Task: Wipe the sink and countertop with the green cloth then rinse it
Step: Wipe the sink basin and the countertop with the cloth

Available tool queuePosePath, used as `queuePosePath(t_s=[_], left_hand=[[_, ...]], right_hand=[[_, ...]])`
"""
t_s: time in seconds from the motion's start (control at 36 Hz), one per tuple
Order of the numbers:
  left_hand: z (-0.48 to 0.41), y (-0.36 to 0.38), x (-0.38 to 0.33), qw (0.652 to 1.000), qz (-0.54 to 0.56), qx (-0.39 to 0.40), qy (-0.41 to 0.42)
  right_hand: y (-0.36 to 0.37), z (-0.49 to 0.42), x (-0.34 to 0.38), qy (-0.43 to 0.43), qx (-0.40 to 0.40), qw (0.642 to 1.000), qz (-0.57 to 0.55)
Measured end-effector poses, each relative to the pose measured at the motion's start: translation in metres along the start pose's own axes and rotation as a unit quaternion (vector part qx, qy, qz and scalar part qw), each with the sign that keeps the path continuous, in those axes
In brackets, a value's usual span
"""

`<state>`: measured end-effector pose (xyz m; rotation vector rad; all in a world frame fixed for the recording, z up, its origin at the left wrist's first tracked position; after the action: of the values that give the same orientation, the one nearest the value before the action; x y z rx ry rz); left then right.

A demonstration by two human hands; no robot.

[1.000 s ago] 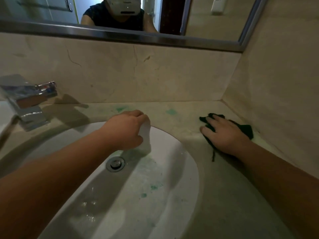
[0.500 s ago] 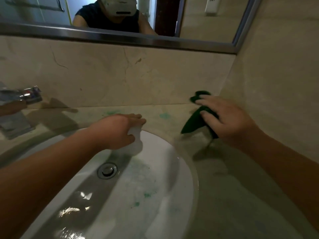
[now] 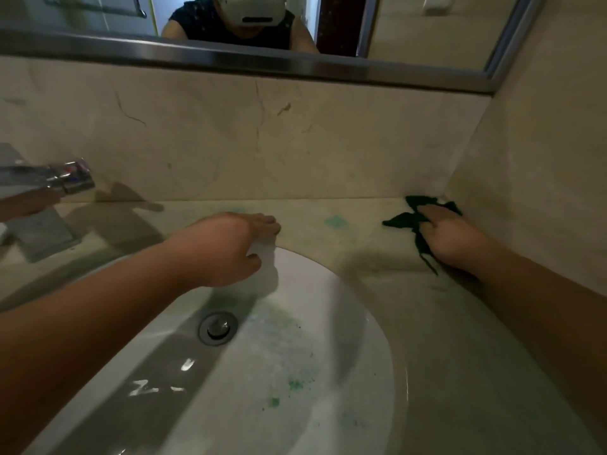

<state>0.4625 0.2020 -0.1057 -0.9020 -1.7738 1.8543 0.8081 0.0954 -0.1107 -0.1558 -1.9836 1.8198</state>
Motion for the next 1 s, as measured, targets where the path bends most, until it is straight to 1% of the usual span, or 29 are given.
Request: queuePosePath(t_s=[0.08, 0.19, 0.31, 0.39, 0.42, 0.5, 0.53, 0.56, 0.61, 0.67, 0.69, 0.72, 0.78, 0.83, 0.86, 0.89, 0.94, 1.0], left_hand=[[0.001, 0.001, 0.002, 1.000, 0.005, 0.005, 0.000], [0.004, 0.004, 0.001, 1.000, 0.001, 0.007, 0.005], [0.004, 0.004, 0.004, 1.000, 0.020, 0.018, -0.003], [0.005, 0.002, 0.006, 0.999, 0.042, 0.027, -0.003], [0.005, 0.002, 0.007, 0.998, 0.049, 0.025, -0.006], [0.003, 0.001, 0.009, 0.998, 0.061, 0.019, -0.008], [0.003, 0.001, 0.009, 0.998, 0.064, 0.019, -0.007], [0.003, 0.001, 0.009, 0.998, 0.066, 0.020, -0.008], [0.003, 0.001, 0.008, 0.998, 0.067, 0.019, -0.011], [0.004, 0.001, 0.004, 0.998, 0.060, 0.016, -0.010], [0.005, 0.000, 0.003, 0.998, 0.057, 0.015, -0.009], [0.006, -0.001, 0.001, 0.998, 0.058, 0.015, -0.009], [0.008, -0.003, 0.000, 0.998, 0.062, 0.014, -0.011], [0.008, -0.003, 0.002, 0.998, 0.065, 0.017, -0.011], [0.006, -0.002, 0.003, 0.998, 0.066, 0.020, -0.011], [0.005, 0.000, 0.004, 0.997, 0.067, 0.022, -0.009], [0.003, 0.002, 0.007, 0.998, 0.065, 0.023, -0.007], [0.001, 0.003, 0.007, 0.998, 0.062, 0.021, -0.005]], right_hand=[[0.007, -0.009, 0.039, -0.066, 0.014, 0.998, -0.017], [0.022, -0.014, 0.093, -0.130, 0.044, 0.990, -0.024], [0.034, -0.006, 0.146, -0.207, 0.058, 0.976, -0.023], [0.035, 0.015, 0.169, -0.257, 0.070, 0.963, -0.036], [0.032, 0.029, 0.175, -0.273, 0.084, 0.957, -0.045], [0.023, 0.082, 0.182, -0.320, 0.160, 0.932, -0.065], [0.014, 0.095, 0.179, -0.319, 0.163, 0.930, -0.076], [0.002, 0.100, 0.170, -0.313, 0.142, 0.935, -0.093], [-0.031, 0.093, 0.141, -0.279, 0.048, 0.950, -0.135], [-0.058, 0.072, 0.098, -0.207, -0.039, 0.967, -0.143], [-0.065, 0.061, 0.075, -0.160, -0.052, 0.977, -0.127], [-0.065, 0.051, 0.052, -0.115, -0.048, 0.987, -0.101], [-0.052, 0.033, 0.015, -0.054, -0.007, 0.997, -0.046], [-0.027, 0.024, -0.003, -0.006, 0.035, 0.999, 0.015], [-0.016, 0.018, -0.007, 0.004, 0.033, 0.999, 0.033], [-0.007, 0.012, -0.004, 0.004, 0.017, 0.999, 0.040], [0.003, 0.007, 0.021, -0.023, -0.003, 0.999, 0.037], [0.013, 0.008, 0.057, -0.066, 0.010, 0.997, 0.032]])
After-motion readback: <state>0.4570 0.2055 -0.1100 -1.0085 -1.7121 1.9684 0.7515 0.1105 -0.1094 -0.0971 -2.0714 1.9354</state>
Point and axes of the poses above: each hand's wrist, its own z-axis away from the middle knuckle, its own y-axis out of the palm, x = y × z, the point moved 8 cm from there along -z, towards the middle knuckle, and after that the axes turned 6 degrees about -y, right-handed, at the moved point
